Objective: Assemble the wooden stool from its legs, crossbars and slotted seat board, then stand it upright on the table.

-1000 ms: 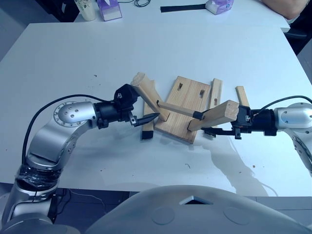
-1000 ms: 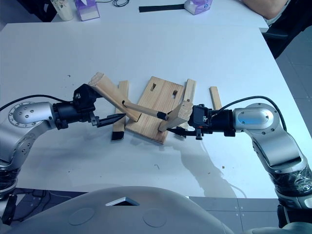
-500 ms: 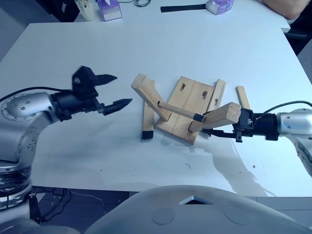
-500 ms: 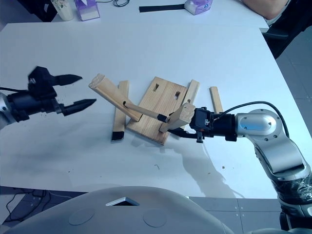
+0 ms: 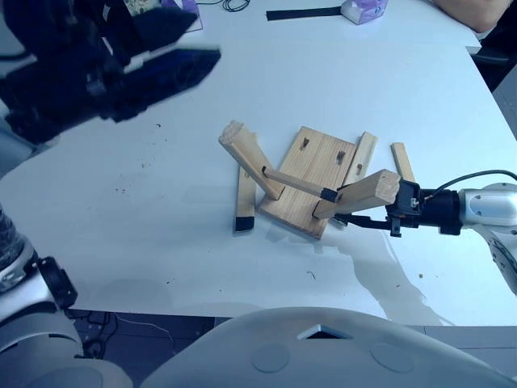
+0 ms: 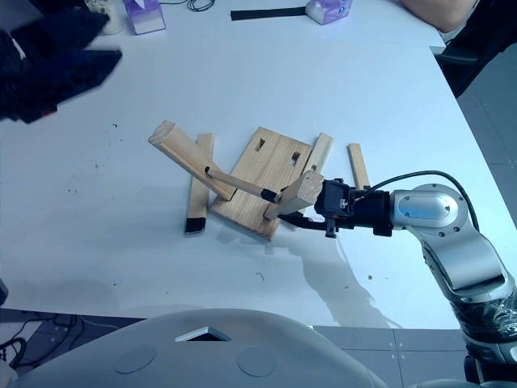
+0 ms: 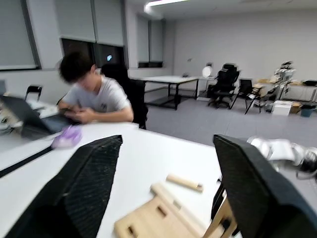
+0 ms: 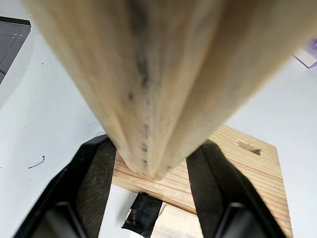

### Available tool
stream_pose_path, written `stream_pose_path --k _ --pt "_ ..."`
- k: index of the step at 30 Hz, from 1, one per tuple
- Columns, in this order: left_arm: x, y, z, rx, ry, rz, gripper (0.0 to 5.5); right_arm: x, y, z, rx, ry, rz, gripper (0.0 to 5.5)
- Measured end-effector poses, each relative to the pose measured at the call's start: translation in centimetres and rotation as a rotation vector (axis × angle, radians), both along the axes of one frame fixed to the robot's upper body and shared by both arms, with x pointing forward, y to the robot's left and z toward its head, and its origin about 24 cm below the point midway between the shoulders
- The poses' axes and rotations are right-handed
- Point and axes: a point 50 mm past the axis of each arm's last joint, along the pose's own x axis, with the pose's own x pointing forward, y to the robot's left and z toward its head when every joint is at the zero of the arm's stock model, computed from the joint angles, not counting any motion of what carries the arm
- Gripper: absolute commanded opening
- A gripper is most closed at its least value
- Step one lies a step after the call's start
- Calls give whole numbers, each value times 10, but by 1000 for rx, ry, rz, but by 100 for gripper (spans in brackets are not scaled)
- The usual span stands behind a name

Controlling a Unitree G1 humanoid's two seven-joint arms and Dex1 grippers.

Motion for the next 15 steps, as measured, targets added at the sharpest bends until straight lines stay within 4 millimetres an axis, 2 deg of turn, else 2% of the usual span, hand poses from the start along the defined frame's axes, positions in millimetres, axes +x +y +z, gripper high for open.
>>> stream_pose_path --k 2,4,5,6,9,15 --pt "0 -22 -13 13 62 -1 247 1 1 0 -1 -2 2 216" --pt "2 -35 -28 53 114 39 244 2 1 0 -2 -5 3 216" --pt "2 -43 -43 109 141 88 244 2 1 0 -2 -5 3 216" --pt "1 -49 -66 180 183 155 244 2 2 0 -2 -6 2 216" --pt "-7 -57 -72 208 94 243 244 3 1 -1 -5 -5 -1 216" --pt "-10 -79 -86 224 61 216 244 5 5 -1 3 -7 8 215"
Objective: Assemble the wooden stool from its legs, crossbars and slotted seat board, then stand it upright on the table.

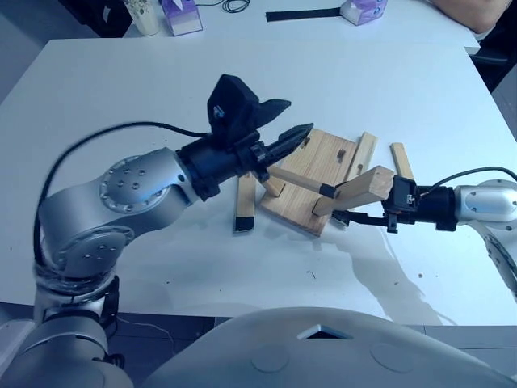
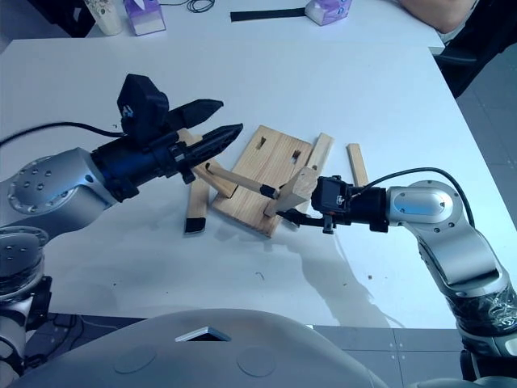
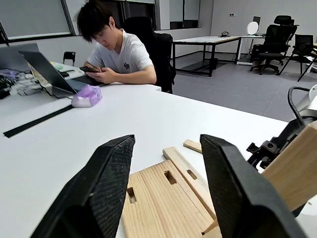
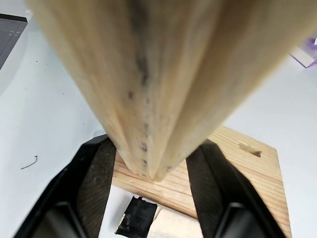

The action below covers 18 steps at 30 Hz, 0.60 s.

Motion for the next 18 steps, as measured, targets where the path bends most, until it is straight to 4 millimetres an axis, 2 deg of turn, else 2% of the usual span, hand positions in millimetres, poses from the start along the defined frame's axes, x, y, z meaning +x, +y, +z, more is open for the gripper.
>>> stream_pose_path --k 2,8,13,18 --pt "0 -5 -10 25 47 -20 244 1 2 1 5 -3 5 215" --pt "4 -12 -2 7 -7 -41 244 2 2 1 3 -1 7 215" --pt "4 -14 -12 61 -17 -51 244 4 4 1 5 7 8 215" --pt "2 -11 -33 133 5 -50 244 4 11 3 13 14 30 215"
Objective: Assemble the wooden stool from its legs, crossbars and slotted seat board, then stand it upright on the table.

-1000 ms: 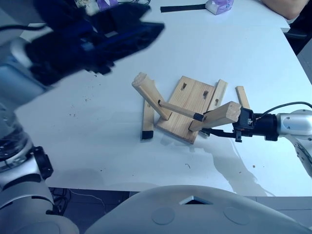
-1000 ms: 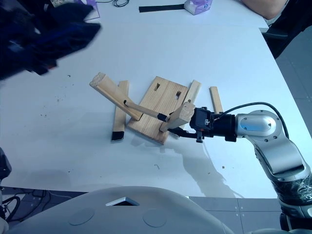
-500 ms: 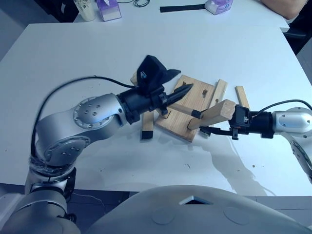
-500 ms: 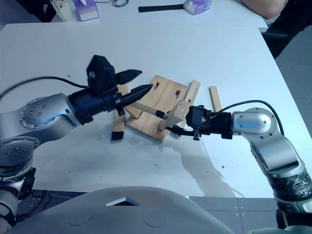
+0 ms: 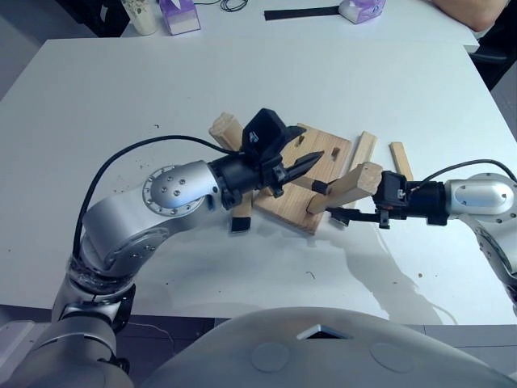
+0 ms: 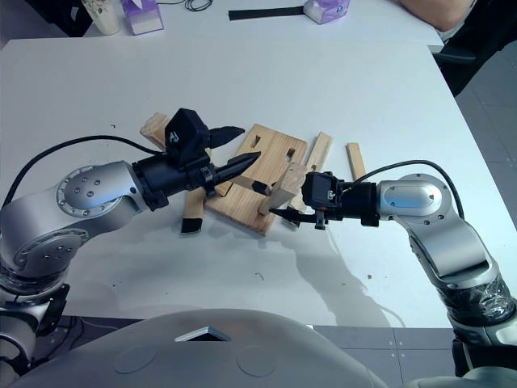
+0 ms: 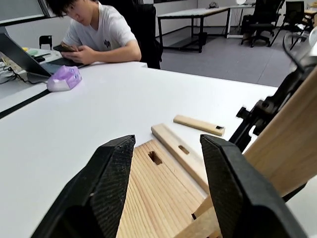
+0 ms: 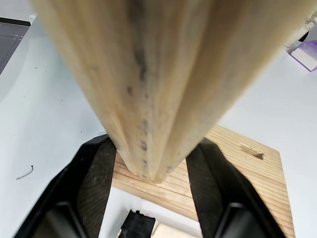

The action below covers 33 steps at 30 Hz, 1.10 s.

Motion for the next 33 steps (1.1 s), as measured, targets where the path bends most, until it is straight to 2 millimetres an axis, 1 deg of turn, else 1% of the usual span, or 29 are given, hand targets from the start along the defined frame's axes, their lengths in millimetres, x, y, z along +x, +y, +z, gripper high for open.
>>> stream_pose_path --k 3,7,13,18,25,33 --pt "1 2 -12 43 -10 5 244 -1 1 1 -1 4 5 215" --pt "0 -1 -19 64 -86 -7 244 0 2 1 -2 18 0 215" --pt "1 -16 -36 51 -185 5 244 1 2 2 -7 50 7 215" --pt "4 -19 -39 23 -209 32 244 2 2 3 -14 54 11 215" --pt "9 -13 -37 19 -204 7 244 0 2 2 -24 30 21 215" --pt "13 -11 -37 29 -198 7 244 -4 13 -1 -28 3 47 214"
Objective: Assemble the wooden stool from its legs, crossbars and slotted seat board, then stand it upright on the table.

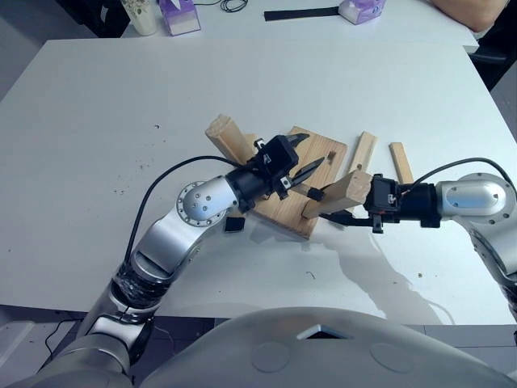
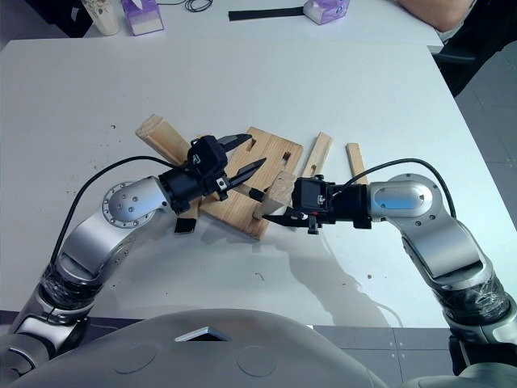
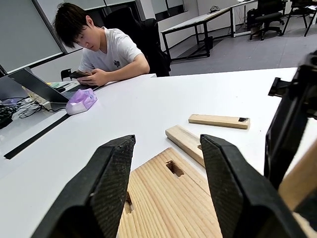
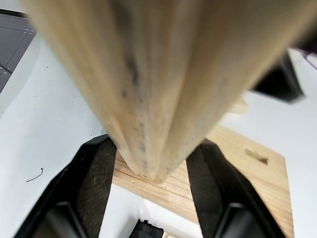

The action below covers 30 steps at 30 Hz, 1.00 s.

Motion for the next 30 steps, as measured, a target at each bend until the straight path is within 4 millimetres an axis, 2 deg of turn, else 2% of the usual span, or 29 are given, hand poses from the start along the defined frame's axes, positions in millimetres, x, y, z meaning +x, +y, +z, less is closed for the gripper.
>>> stream_pose_path --k 10,14,15,18,21,23,28,30 --pt "-1 2 0 28 -24 13 244 3 5 -1 26 7 -14 214" --pt "4 7 7 -56 63 14 244 3 5 0 34 14 -9 214" --pt "6 11 13 -80 69 16 244 3 5 0 35 17 -5 214" --pt "10 20 49 -160 -6 1 244 3 5 -1 35 18 -3 214" --pt "4 18 64 -186 -26 -41 244 2 5 -1 37 18 -4 214" --pt "0 16 62 -175 -23 -56 244 2 5 -1 37 18 -3 214" --pt "-19 10 9 -56 147 -55 244 2 5 0 38 19 -1 214" --pt "-22 6 3 -48 130 -56 244 2 5 -1 34 24 3 214"
